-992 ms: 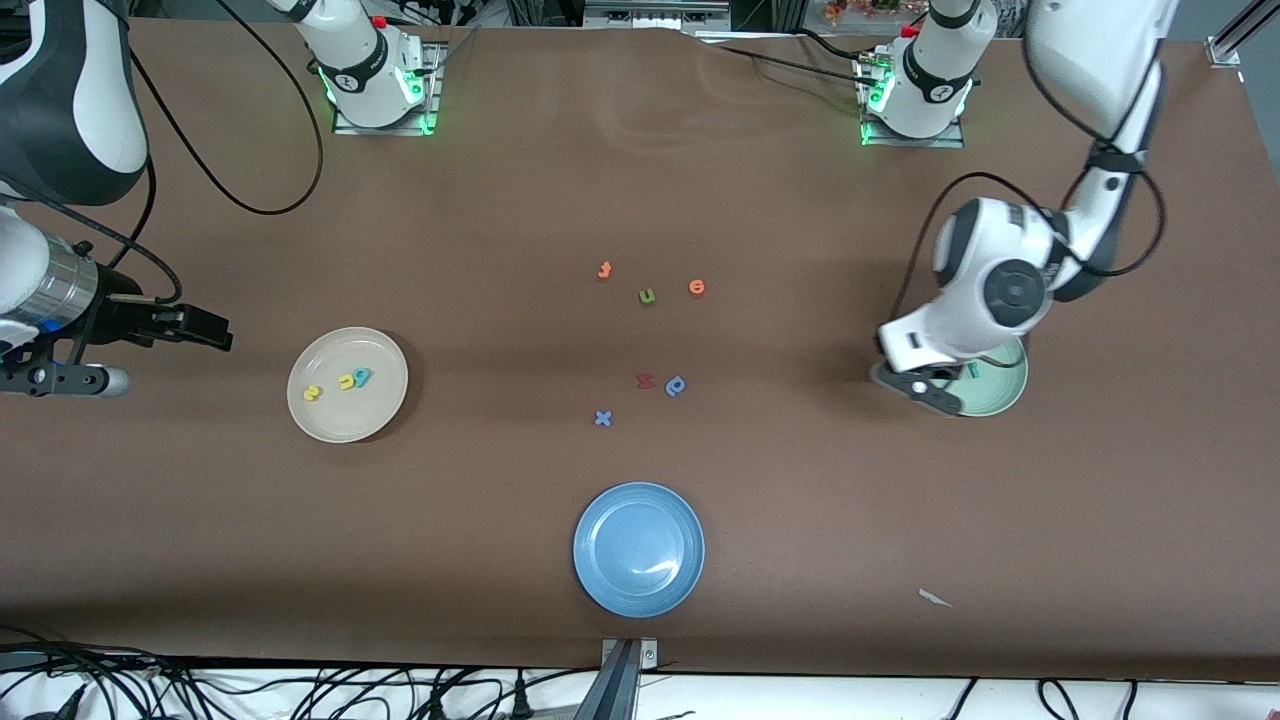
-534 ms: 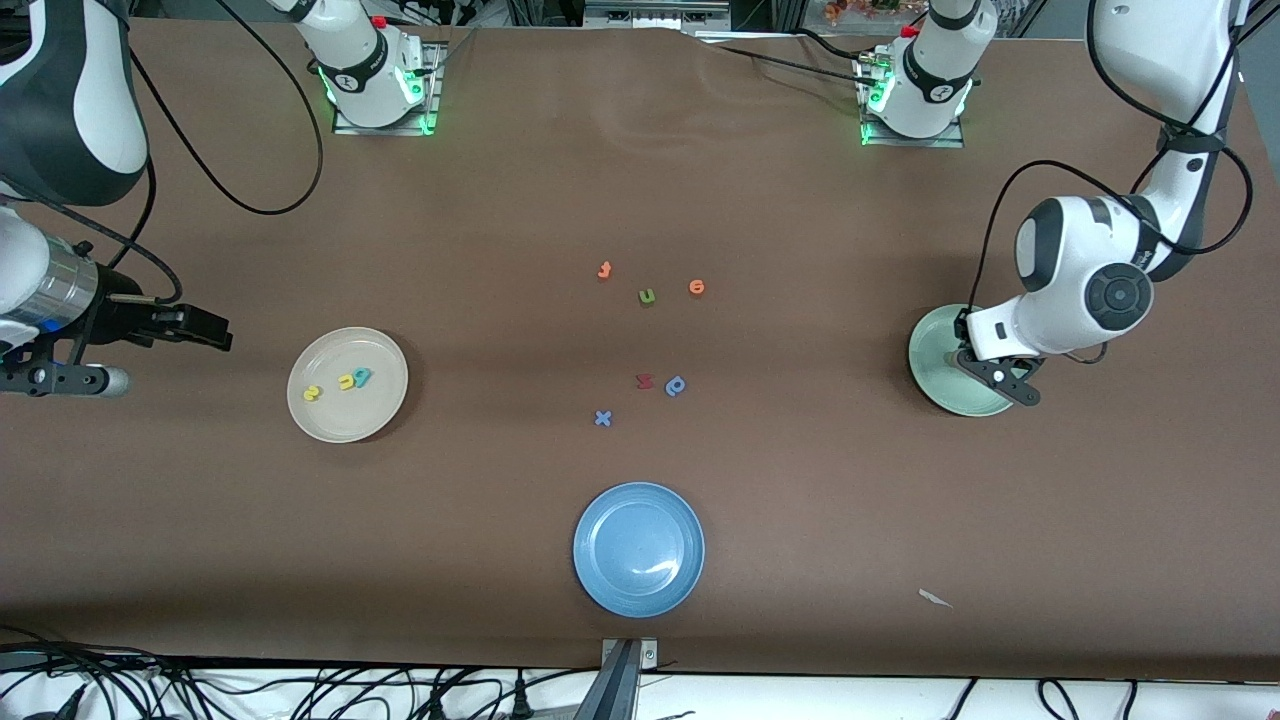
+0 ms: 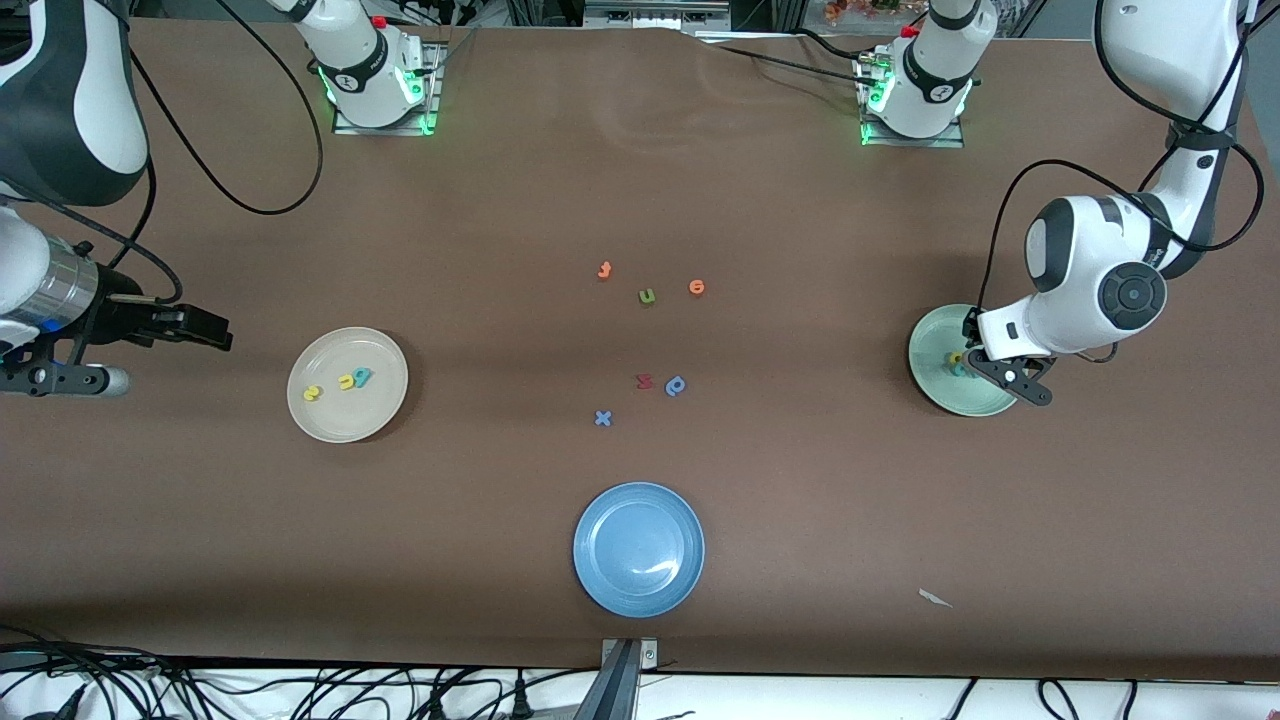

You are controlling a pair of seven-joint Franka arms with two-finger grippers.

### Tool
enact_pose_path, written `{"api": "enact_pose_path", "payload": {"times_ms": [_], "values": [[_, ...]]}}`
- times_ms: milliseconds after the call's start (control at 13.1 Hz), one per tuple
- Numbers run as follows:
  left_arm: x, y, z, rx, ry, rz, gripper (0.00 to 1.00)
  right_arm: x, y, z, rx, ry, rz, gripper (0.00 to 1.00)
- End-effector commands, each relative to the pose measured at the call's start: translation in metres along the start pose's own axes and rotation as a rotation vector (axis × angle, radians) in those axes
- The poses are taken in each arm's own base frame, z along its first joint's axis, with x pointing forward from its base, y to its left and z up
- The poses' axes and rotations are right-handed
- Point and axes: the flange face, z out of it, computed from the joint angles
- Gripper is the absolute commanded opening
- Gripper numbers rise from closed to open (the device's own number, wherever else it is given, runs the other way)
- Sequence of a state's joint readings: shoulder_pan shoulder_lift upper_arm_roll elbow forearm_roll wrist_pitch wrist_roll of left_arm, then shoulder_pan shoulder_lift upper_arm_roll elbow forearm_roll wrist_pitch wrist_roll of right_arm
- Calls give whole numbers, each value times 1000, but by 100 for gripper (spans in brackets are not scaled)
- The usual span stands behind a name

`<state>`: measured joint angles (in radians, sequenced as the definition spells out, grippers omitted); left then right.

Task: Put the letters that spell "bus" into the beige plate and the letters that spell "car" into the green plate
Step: 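Carry the teal c to the green plate and open the left gripper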

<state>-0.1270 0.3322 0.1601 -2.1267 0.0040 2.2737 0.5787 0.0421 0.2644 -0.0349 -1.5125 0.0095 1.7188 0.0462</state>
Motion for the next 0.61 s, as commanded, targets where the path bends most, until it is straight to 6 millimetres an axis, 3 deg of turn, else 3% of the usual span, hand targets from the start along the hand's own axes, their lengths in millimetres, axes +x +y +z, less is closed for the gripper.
{"api": "enact_pose_path", "payload": {"times_ms": [0,229,534], "values": [[-9,-4,-6,22,-7,14,100,-5,2,-2,-10,2,-12,100],[-17,-6,-6,15,-10,-8,100,-5,2,-2,-10,2,-13,100],[-35,-4,-69,49,89,-22,100,-5,2,-2,-12,2,-12,100]]}}
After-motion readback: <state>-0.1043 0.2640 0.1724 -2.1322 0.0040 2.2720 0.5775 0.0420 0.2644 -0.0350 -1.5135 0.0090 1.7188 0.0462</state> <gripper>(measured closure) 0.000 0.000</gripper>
